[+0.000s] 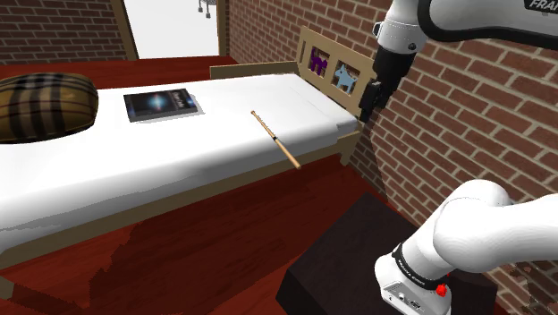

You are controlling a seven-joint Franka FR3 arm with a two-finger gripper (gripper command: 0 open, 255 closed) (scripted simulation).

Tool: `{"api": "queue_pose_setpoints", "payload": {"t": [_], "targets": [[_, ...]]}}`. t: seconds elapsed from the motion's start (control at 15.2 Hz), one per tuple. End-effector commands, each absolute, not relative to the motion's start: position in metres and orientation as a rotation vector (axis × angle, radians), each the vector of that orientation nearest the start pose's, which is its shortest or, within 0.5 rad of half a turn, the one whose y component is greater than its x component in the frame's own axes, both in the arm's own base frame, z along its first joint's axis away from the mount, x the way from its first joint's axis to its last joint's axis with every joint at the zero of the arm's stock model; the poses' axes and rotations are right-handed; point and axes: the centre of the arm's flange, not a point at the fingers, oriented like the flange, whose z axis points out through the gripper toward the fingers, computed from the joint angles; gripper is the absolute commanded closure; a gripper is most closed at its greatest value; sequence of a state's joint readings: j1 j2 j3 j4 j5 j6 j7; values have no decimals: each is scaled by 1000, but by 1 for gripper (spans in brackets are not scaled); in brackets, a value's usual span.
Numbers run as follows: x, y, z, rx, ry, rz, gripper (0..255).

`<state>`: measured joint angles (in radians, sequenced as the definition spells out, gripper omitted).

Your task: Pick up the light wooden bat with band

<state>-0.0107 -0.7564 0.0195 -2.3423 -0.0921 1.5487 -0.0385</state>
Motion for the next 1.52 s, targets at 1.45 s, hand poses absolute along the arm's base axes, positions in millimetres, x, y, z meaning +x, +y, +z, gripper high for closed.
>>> {"api": "queue_pose_setpoints", "payload": {"t": [1.45], "targets": [[542, -22, 409, -3220, 216, 60, 0]]}}
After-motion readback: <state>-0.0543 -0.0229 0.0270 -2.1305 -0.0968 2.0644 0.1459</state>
